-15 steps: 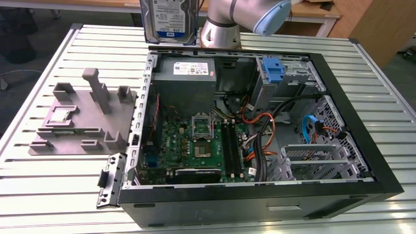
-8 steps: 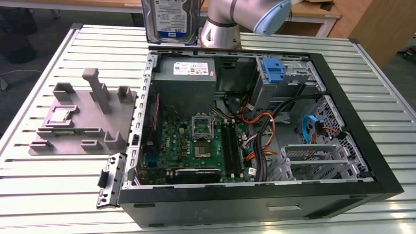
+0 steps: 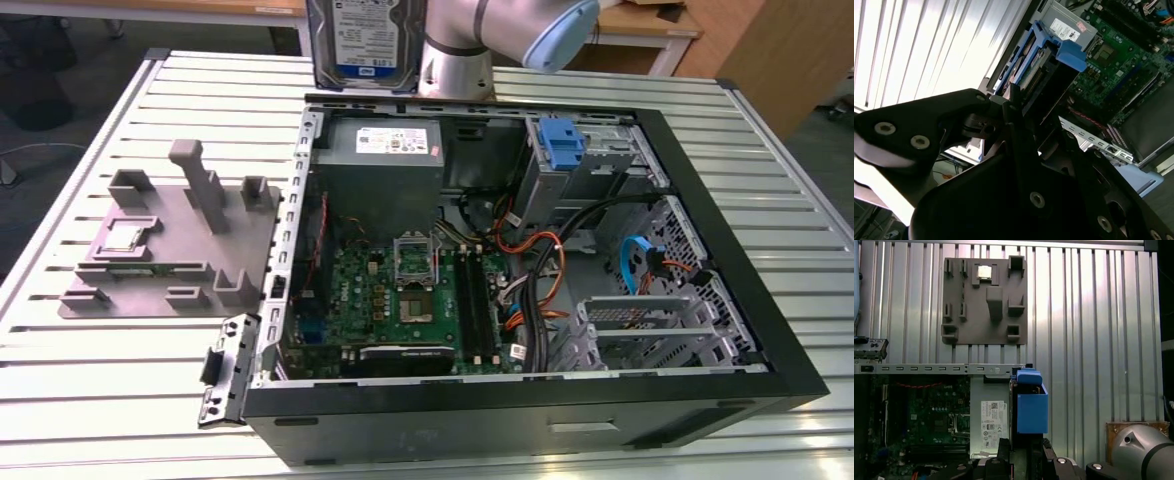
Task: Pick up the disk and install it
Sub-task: 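Pick up the disk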
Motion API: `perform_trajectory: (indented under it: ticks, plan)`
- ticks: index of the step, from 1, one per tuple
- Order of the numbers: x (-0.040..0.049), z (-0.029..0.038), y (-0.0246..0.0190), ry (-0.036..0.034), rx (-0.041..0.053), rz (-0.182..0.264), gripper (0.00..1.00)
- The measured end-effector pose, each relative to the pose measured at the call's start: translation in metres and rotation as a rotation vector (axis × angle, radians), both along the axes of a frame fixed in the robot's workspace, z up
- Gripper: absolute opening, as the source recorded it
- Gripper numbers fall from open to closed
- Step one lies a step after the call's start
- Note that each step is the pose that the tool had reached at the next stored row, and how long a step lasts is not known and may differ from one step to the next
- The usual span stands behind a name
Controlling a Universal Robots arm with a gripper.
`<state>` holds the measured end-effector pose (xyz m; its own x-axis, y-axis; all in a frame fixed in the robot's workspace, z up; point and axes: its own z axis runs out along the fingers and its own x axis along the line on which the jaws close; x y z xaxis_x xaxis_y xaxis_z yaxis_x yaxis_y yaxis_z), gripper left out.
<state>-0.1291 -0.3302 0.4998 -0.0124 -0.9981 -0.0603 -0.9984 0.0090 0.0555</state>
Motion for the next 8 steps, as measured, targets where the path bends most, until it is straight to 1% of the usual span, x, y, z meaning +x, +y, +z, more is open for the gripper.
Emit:
perform_trajectory:
  ticks: [8]
  plan:
    - [0.0058, 0.0000, 0.0000, 0.0001, 0.0001, 0.000, 0.35]
